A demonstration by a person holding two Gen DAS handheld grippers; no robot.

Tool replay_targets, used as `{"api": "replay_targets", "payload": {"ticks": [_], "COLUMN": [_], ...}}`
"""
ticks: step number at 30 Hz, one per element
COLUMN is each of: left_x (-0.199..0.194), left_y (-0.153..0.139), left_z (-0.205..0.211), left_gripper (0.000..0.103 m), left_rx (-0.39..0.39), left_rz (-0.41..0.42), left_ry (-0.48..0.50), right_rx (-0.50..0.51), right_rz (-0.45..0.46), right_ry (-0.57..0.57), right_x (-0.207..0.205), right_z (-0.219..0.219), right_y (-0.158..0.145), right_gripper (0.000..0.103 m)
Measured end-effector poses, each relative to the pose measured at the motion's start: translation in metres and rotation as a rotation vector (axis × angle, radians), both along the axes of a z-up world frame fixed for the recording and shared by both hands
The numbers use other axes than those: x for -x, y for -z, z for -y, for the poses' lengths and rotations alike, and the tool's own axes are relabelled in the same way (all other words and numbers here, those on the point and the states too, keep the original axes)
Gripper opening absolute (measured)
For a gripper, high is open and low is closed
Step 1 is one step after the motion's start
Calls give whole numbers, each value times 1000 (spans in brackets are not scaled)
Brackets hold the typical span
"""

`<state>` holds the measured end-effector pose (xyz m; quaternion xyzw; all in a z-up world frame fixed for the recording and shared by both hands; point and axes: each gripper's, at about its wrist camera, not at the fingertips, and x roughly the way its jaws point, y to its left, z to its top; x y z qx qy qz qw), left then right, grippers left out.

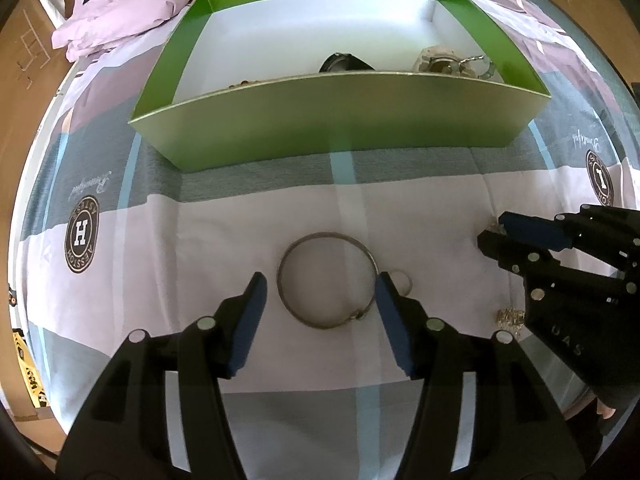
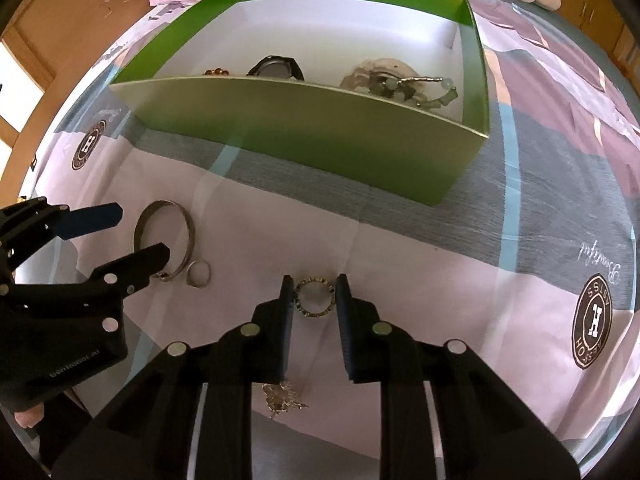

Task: Organize jewelry
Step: 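Grasp the rhinestone ring with the right gripper while the left approaches the silver bangle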

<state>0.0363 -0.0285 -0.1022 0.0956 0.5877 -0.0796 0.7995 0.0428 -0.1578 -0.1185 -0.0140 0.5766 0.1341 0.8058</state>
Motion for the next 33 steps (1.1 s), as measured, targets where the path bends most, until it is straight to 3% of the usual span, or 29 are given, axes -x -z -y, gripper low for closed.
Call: {"api": "replay_targets", "payload": {"ticks": [4,9,13,19,22,24,33], "left_x": [0,1,2,3,3,3,3], "left_y": [7,10,8,9,9,9,10], "left_z": [1,3,3,4,3,4,5], "left_gripper": [57,44,38,37,37,37,37], "left_rx": [-10,-26,-29,-30,-30,-32,-34], "left_rz": [-12,-9,-2,-1,-2,-1,2], "left_ry": [0,0,-8,-10,-9,-8,-8], "right_rx": [9,7,7,24,48,49,35], "right_rz": [-18,-17,-6,-3,5,4,-4], "right_ry": [-4,-3,9,14,0,-17,-12], "right_x": [0,-3,-3,-1,1,2,4], "right_z": [-1,-5,-4,0,-4,-8,-7], "right_y": [6,3,0,2,4,4,6], "right_gripper": [21,21,28,36,34,21,21]}}
